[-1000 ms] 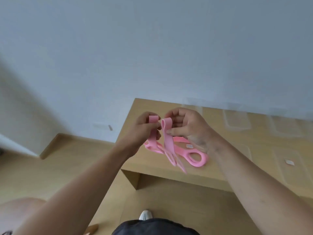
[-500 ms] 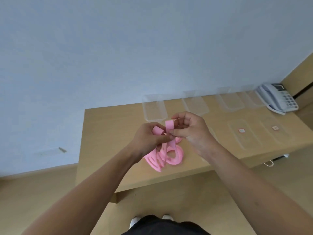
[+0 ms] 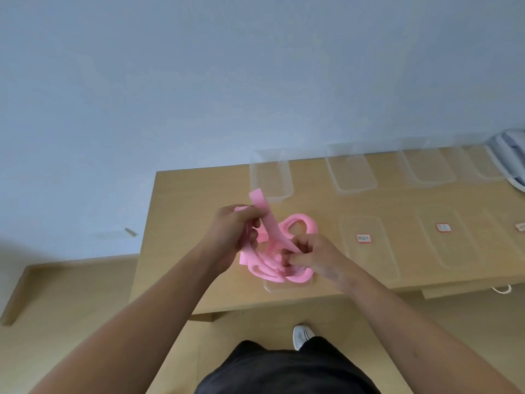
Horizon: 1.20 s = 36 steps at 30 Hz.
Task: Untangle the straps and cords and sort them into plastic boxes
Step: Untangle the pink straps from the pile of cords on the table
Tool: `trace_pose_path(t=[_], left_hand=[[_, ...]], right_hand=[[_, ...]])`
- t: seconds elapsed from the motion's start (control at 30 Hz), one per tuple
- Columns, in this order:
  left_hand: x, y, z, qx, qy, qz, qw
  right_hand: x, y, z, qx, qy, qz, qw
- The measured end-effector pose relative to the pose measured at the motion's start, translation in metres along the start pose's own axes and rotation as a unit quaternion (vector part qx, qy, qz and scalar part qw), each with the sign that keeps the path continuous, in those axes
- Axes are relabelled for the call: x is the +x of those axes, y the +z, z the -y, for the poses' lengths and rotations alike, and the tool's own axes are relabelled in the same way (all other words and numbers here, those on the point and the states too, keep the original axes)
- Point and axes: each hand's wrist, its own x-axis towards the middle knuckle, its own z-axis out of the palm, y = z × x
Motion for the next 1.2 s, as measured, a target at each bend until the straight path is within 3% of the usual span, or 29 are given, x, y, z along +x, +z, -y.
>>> trace_pose_path(t=[0.1, 0.2, 0.3, 0.37, 0.43, 0.47, 0.53, 0.6, 0.63, 0.7, 0.87, 0.93, 1.03, 1.1, 1.2], left_hand=[[0.003, -0.014, 0.022, -0.042, -0.087, -0.114, 0.989], [-0.001, -0.022, 0.051, -0.049, -0.179, -0.179, 0.966], [-0.006, -0.016, 0.069, -0.05, -0.239, -0.186, 0.952], [-0.008, -0.009, 0.07, -0.049, -0.237, -0.183, 0.953], [-0.009, 0.0, 0.06, -0.038, -0.207, -0.16, 0.964], [-0.009, 0.006, 0.053, -0.035, -0.183, -0.141, 0.972], [-0.01, 0.02, 0.037, -0.058, -0.138, -0.095, 0.984], [-0.007, 0.037, 0.023, -0.115, -0.119, -0.061, 0.984], [-0.004, 0.046, 0.018, -0.146, -0.117, -0.052, 0.981], [0.004, 0.062, 0.009, -0.206, -0.116, -0.049, 0.97], [0.028, 0.094, 0.011, -0.3, -0.135, -0.039, 0.944], [0.039, 0.112, 0.022, -0.222, -0.135, -0.044, 0.965], [0.054, 0.137, 0.042, -0.008, -0.089, -0.051, 0.995], [0.063, 0.152, 0.052, 0.121, -0.055, -0.043, 0.99], [0.076, 0.175, 0.06, 0.286, -0.003, -0.047, 0.957]], right_hand=[[0.009, -0.011, -0.015, 0.067, 0.031, -0.025, 0.997], [0.02, -0.018, -0.023, 0.059, 0.042, -0.081, 0.994], [0.031, -0.027, -0.022, -0.089, 0.02, -0.092, 0.992], [0.034, -0.029, -0.02, -0.287, -0.011, -0.115, 0.951], [0.031, -0.028, -0.015, -0.334, -0.078, -0.178, 0.922], [0.029, -0.028, -0.011, -0.267, -0.098, -0.164, 0.945], [0.02, -0.027, 0.0, -0.069, -0.078, 0.013, 0.995], [0.009, -0.026, 0.006, -0.022, -0.035, 0.183, 0.982], [0.004, -0.027, 0.005, -0.027, -0.025, 0.214, 0.976], [-0.004, -0.035, -0.001, -0.014, -0.025, 0.172, 0.985], [-0.022, -0.083, -0.024, 0.185, 0.018, -0.003, 0.983], [-0.028, -0.105, -0.032, 0.196, 0.033, -0.084, 0.976], [-0.033, -0.14, -0.04, 0.143, 0.066, -0.198, 0.968], [-0.034, -0.163, -0.043, 0.126, 0.077, -0.245, 0.958], [-0.028, -0.192, -0.05, 0.092, 0.07, -0.277, 0.954]])
